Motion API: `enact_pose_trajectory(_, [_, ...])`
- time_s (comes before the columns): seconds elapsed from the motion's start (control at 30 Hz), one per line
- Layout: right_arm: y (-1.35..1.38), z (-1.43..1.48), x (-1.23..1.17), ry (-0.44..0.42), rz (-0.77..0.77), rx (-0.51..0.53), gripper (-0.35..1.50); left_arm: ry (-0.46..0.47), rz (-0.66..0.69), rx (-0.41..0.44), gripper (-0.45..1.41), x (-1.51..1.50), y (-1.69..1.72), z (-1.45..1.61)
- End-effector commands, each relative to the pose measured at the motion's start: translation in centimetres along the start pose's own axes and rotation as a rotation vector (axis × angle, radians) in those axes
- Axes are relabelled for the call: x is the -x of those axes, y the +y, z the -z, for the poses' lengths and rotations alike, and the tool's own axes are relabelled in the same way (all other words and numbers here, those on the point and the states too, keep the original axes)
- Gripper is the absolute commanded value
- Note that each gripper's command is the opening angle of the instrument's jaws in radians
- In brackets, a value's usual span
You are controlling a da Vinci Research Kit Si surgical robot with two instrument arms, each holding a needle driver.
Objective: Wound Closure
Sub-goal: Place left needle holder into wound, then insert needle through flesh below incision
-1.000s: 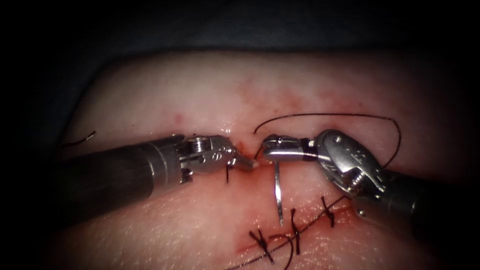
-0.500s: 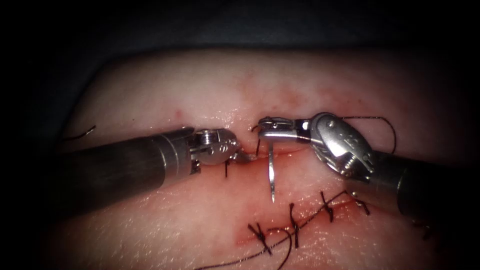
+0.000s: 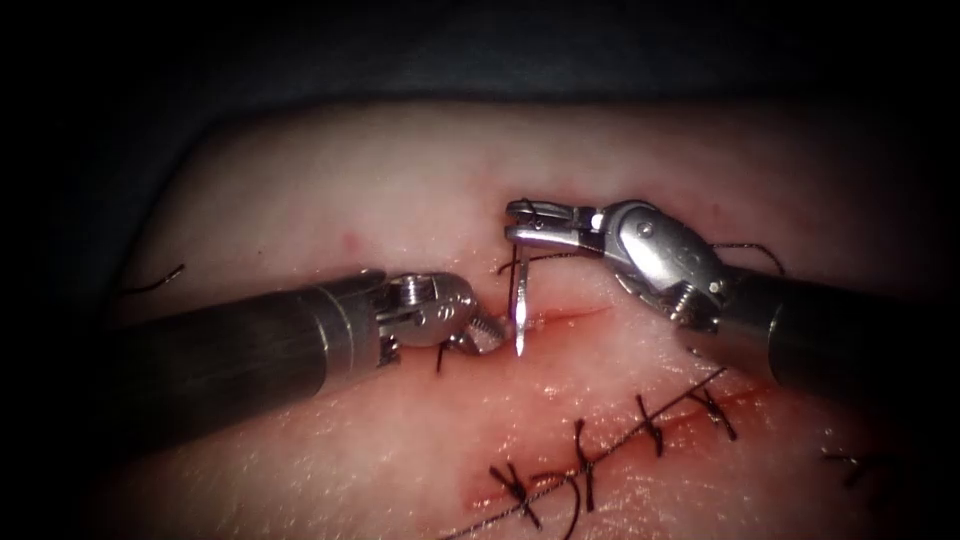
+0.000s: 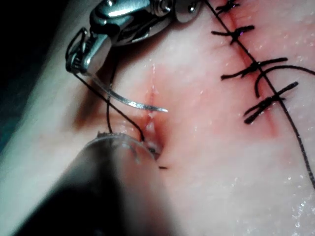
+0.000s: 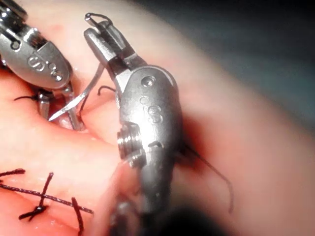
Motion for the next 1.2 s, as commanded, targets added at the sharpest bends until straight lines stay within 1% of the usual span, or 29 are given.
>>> enact_pose_trajectory(0.03, [0.05,-0.10,0.03,0.004,0.022,-0.001,-0.35,0.005,-0.005,-0.003,0.47,-0.06,-0.07,-0.01])
enact_pose_trajectory(0.1, [0.04,-0.10,0.04,0.009,0.045,-0.003,-0.35,0.007,-0.006,-0.010,0.59,-0.07,-0.05,0.00])
enact_pose_trajectory(0.17, [0.03,-0.08,0.04,0.012,0.070,-0.005,-0.35,0.011,-0.001,-0.014,0.61,-0.09,-0.03,0.02])
enact_pose_trajectory(0.2, [0.00,-0.08,0.05,0.020,0.119,0.000,-0.35,0.010,0.005,-0.022,0.61,-0.09,-0.01,0.03])
enact_pose_trajectory(0.27, [-0.05,-0.07,0.08,0.015,0.158,0.000,-0.35,0.007,0.010,-0.025,0.61,-0.10,0.00,0.05])
enact_pose_trajectory(0.47, [-0.18,-0.11,0.21,0.020,0.260,0.010,-0.35,0.016,0.022,-0.035,0.53,-0.10,0.04,0.08])
enact_pose_trajectory(0.67, [-0.28,-0.11,0.29,0.022,0.295,0.011,-0.35,0.015,0.032,-0.035,0.51,-0.10,0.07,0.10])
enact_pose_trajectory(0.8, [-0.37,-0.10,0.35,0.019,0.305,0.008,-0.35,0.026,0.041,-0.044,0.47,-0.11,0.06,0.13])
enact_pose_trajectory(0.9, [-0.50,-0.03,0.40,0.007,0.311,0.010,-0.35,0.035,0.050,-0.063,0.36,-0.10,0.03,0.20])
enact_pose_trajectory(0.97, [-0.52,-0.01,0.41,0.004,0.307,0.011,-0.35,0.035,0.050,-0.068,0.32,-0.10,0.03,0.21])
enact_pose_trajectory(1.0, [-0.58,0.06,0.43,-0.001,0.313,0.011,-0.35,0.038,0.051,-0.080,0.27,-0.09,0.03,0.24])
enact_pose_trajectory(1.2, [-0.61,0.08,0.47,-0.014,0.289,0.015,-0.35,0.037,0.060,-0.093,0.24,-0.10,0.07,0.26])
